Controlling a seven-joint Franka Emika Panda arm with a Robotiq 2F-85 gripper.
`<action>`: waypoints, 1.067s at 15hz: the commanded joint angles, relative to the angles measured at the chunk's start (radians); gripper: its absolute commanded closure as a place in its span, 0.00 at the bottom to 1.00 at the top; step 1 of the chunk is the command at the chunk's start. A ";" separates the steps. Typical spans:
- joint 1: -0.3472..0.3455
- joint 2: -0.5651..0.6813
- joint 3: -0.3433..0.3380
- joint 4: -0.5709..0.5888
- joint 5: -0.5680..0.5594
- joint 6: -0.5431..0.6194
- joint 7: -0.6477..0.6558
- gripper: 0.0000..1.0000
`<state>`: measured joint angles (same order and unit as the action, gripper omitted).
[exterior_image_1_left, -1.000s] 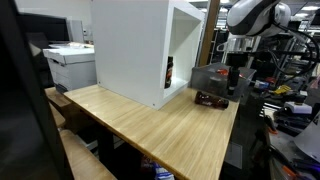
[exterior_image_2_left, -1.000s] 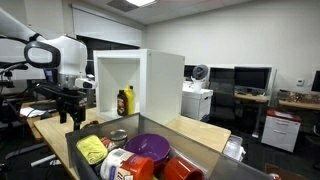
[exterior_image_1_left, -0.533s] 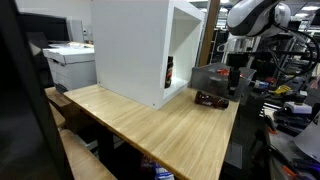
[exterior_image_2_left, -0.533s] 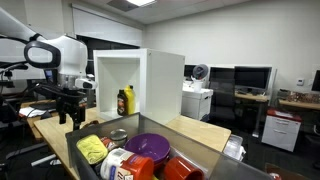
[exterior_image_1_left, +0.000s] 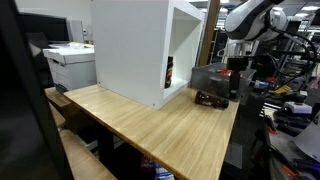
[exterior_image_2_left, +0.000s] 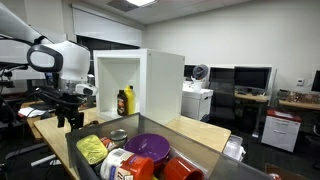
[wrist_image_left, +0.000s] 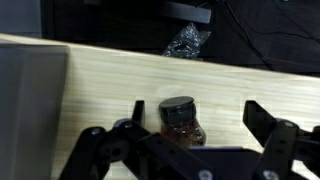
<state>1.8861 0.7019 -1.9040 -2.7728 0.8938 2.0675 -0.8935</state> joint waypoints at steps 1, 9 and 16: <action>-0.035 -0.076 0.036 0.000 -0.004 0.047 -0.010 0.00; -0.111 -0.118 0.167 -0.006 0.015 0.143 -0.038 0.00; -0.177 -0.124 0.257 -0.006 0.023 0.197 -0.046 0.00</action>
<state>1.7417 0.6038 -1.6767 -2.7713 0.8975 2.2178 -0.8990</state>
